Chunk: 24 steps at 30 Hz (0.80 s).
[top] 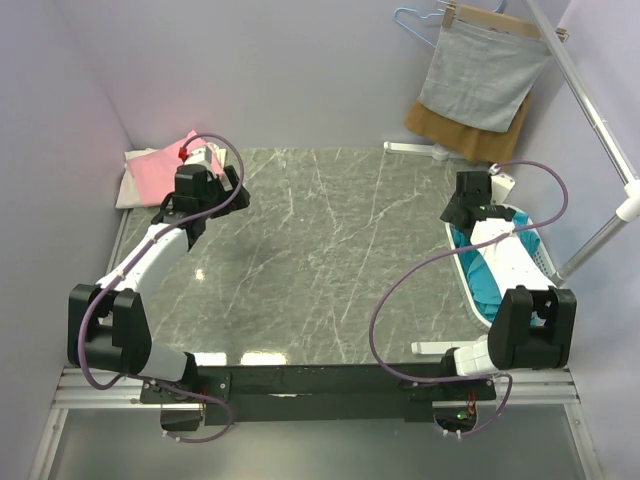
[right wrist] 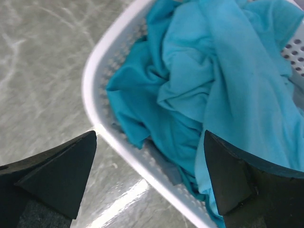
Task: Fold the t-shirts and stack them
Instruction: Grab crumpled tshirt from bin with the right arm
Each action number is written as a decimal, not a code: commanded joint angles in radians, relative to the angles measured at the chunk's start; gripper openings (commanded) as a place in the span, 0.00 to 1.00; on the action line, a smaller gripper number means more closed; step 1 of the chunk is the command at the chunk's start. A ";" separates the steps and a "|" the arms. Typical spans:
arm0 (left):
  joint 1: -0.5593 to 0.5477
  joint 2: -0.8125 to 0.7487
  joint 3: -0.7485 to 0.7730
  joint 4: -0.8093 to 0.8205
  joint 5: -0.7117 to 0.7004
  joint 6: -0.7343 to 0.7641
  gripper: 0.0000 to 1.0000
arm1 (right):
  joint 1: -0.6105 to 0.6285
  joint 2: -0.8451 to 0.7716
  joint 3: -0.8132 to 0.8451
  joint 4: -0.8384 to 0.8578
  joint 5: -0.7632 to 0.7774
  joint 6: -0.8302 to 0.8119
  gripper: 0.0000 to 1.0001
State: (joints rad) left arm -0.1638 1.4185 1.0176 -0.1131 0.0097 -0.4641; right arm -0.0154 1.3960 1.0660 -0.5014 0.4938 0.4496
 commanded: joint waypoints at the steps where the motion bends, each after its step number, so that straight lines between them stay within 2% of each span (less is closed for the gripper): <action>1: -0.011 -0.036 -0.030 0.090 -0.007 0.015 0.99 | -0.024 0.032 0.020 -0.022 0.075 0.029 1.00; 6: -0.011 -0.021 -0.014 0.105 0.064 0.010 0.99 | -0.061 0.070 0.031 -0.038 0.123 0.055 1.00; 13: -0.003 0.089 0.071 0.021 0.140 -0.002 0.99 | -0.126 0.113 0.045 -0.043 0.161 0.063 1.00; 18: -0.003 0.134 0.093 0.018 0.188 -0.033 0.99 | -0.164 0.126 0.048 -0.045 0.135 0.064 1.00; 24: -0.002 0.137 0.088 0.016 0.180 -0.031 1.00 | -0.193 0.184 0.068 -0.062 0.089 0.066 1.00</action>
State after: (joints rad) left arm -0.1688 1.5661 1.0664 -0.0990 0.1650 -0.4881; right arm -0.1902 1.5459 1.0916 -0.5522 0.5999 0.5011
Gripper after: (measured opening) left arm 0.995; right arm 0.995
